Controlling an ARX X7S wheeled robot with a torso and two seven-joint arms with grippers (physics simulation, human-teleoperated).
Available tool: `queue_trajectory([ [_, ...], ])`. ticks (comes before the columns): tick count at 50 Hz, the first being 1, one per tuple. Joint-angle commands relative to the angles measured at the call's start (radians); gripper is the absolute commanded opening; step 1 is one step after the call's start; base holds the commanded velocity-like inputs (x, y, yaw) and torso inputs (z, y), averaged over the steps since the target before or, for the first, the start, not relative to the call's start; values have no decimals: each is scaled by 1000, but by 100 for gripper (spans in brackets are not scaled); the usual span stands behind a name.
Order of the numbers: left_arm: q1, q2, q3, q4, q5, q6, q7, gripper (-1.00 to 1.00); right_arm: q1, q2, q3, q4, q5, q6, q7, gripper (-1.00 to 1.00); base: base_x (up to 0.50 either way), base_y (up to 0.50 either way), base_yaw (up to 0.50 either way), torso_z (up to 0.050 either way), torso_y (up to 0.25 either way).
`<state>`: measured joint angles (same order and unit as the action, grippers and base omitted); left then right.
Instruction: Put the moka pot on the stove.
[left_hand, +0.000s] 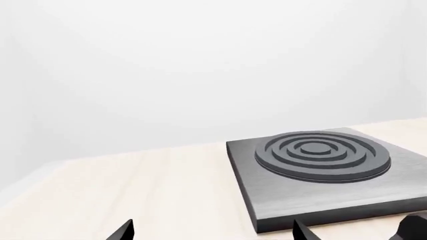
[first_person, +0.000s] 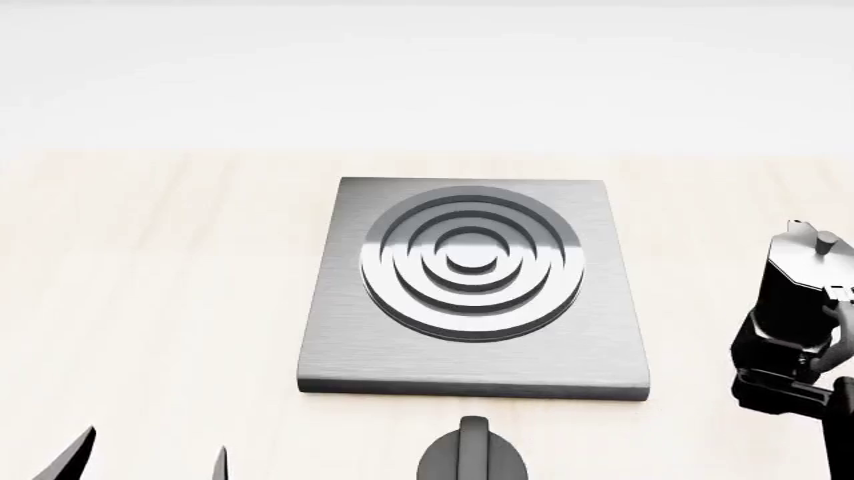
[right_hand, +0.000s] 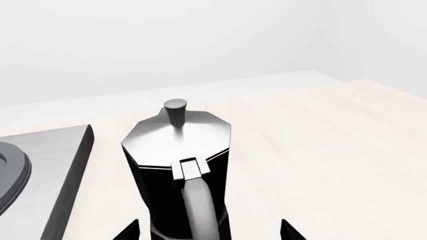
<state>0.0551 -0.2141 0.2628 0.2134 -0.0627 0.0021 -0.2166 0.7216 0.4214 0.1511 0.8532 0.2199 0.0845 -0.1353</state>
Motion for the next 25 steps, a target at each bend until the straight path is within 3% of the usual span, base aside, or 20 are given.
queue_trajectory([
  [1, -4, 2, -2, -13, -13, 11, 3, 100, 23, -4, -10, 33, -19, -8, -7, 100, 0, 0, 0, 0, 0],
  [24, -2, -11, 10, -10, -21, 16, -11, 100, 45, -7, -24, 75, -31, -44, -12, 100, 0, 0, 0, 0, 0],
  [25, -2, -11, 10, -9, -21, 14, -12, 100, 44, -7, -24, 76, -32, -46, -12, -100, 0, 0, 0, 0, 0],
])
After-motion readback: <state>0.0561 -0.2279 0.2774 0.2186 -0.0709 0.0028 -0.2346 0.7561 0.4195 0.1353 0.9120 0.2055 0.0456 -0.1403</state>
